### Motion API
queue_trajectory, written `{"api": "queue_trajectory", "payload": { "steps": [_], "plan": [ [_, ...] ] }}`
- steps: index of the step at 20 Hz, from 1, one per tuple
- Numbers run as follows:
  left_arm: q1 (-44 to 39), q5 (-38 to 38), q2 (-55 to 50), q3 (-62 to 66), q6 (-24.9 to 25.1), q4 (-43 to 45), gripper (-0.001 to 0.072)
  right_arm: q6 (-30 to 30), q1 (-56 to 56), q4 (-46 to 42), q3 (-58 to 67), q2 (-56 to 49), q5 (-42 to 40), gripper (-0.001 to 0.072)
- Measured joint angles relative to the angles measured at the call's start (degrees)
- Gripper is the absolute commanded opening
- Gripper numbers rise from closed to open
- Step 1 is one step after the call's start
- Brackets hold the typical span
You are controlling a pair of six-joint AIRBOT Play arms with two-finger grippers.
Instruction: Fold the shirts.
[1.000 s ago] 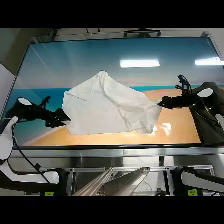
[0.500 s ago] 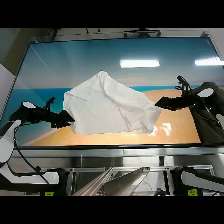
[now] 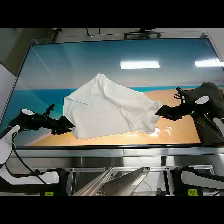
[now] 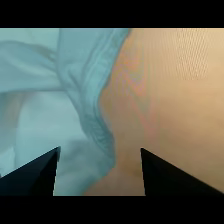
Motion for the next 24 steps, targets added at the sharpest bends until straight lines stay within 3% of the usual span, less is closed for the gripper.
{"api": "queue_trajectory", "payload": {
  "steps": [1, 2, 4, 5, 6, 9, 11, 15, 16, 17, 18, 19, 24],
  "plan": [
    [0.0, 0.0, 0.0, -0.3, 0.3, -0.5, 0.0474, -0.5, 0.5, 0.7, -0.4, -0.9, -0.3, 0.0339],
    [-0.1, 0.0, -0.1, -0.5, 0.5, -0.9, 0.047, -1.4, 0.9, 1.9, -0.7, -1.8, -0.9, 0.0269],
    [-0.1, 0.3, -0.1, -0.9, 0.9, -0.9, 0.0227, -4.0, 1.4, 5.0, -1.0, -3.6, -1.8, 0.0089],
    [-0.1, 0.7, -0.2, -1.0, 1.1, -0.6, 0.0155, -5.6, 1.5, 7.1, -1.1, -4.3, -2.2, 0.0079],
    [-0.2, 1.2, -0.2, -1.1, 1.3, -0.6, 0.009, -7.1, 1.6, 9.0, -1.1, -4.8, -2.4, 0.0015],
    [0.0, 1.4, -0.2, -0.5, 1.6, -1.0, 0.0087, -9.9, 1.8, 12.7, -0.7, -5.5, -2.1, 0.0019],
    [0.9, 1.4, -0.2, 1.7, 1.7, -0.8, -0.0001, -10.8, 1.8, 13.9, -0.4, -5.7, -1.5, 0.0018],
    [3.9, -4.8, 3.3, 6.3, 1.2, -0.9, 0.0, -12.1, 1.9, 14.8, -0.2, -5.8, -0.8, 0.0018],
    [4.5, -5.4, 5.3, 6.2, 1.2, -1.0, 0.0098, -12.3, 1.9, 15.1, -0.2, -5.9, -0.9, 0.0019],
    [4.9, -5.4, 7.3, 5.5, 1.2, -1.0, 0.0402, -12.3, 1.9, 15.1, -0.2, -5.8, -0.6, 0.0019],
    [5.0, -5.1, 9.5, 4.3, 1.3, -1.0, 0.0611, -12.5, 1.9, 15.3, -0.2, -5.9, -0.6, 0.0019],
    [5.0, -3.9, 11.5, 2.7, 1.3, -1.2, 0.0716, -12.5, 1.9, 15.3, -0.2, -5.9, -0.5, 0.0018],
    [4.0, 6.2, 18.7, -5.3, 1.8, -1.5, 0.0704, -12.7, 1.9, 15.8, -0.2, -5.8, 0.0, 0.0019]
  ]
}}
